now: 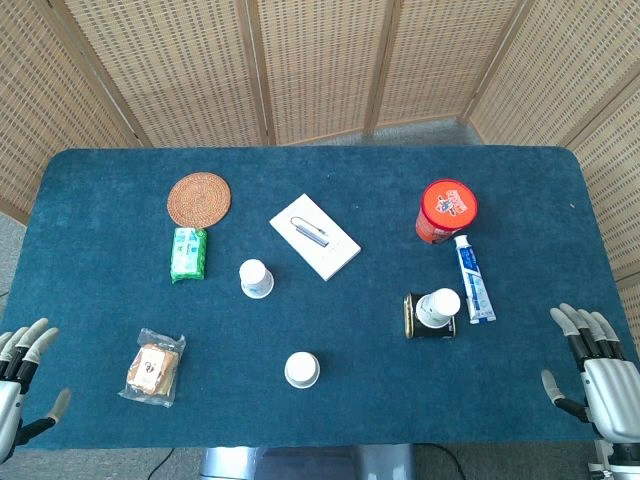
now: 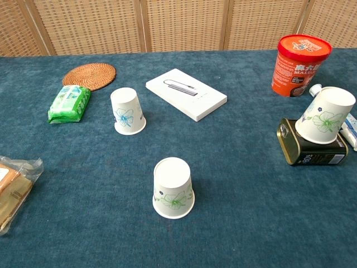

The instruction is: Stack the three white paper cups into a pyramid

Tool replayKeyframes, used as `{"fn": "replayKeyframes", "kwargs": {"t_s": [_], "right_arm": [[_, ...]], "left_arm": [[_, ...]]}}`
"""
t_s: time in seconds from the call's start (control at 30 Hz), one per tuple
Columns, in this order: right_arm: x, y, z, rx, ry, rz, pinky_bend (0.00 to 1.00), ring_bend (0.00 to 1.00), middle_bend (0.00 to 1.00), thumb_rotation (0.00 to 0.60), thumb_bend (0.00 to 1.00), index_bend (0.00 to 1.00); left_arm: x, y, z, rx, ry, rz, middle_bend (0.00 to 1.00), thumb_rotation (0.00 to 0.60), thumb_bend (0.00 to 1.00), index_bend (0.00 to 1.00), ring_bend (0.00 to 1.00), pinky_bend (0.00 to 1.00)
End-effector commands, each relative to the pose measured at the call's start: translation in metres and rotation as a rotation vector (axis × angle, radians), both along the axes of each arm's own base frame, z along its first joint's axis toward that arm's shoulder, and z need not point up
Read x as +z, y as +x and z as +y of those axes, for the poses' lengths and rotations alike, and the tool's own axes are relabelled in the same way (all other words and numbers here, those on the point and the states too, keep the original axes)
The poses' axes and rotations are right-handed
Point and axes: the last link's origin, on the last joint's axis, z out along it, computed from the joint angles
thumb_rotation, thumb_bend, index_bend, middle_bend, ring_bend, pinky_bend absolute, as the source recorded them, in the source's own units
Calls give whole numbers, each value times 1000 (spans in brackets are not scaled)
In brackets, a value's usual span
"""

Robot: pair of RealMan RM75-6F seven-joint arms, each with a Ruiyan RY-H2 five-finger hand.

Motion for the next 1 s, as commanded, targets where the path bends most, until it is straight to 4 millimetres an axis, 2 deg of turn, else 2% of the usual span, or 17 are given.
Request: {"fn": "replayKeyframes", "kwargs": {"t_s": [0.03,0.23,0.57,0.73,1.0], "right_arm": [[-1,-1,-1,-5,4,1,0,0,0,600,443,20],[-3,-1,-3,2,21,0,0,0,0,600,445,17],[0,8,-12,47,48,-11,0,0,0,600,439,0],[-5,24,-29,104,112,-25,0,0,0,600,431,0],[-17,57,-67,193,239,-15,0,0,0,600,414,0]], "left_arm": [[-1,0,2,1,-5,3,65,600,412,93,0,0],[-2,3,2,-11,-7,1,65,600,411,93,0,0],[6,8,-4,-39,15,12,65,600,411,93,0,0],[5,10,-5,-47,10,11,66,600,411,92,0,0],[5,9,-6,-47,1,10,65,600,410,92,0,0]]}}
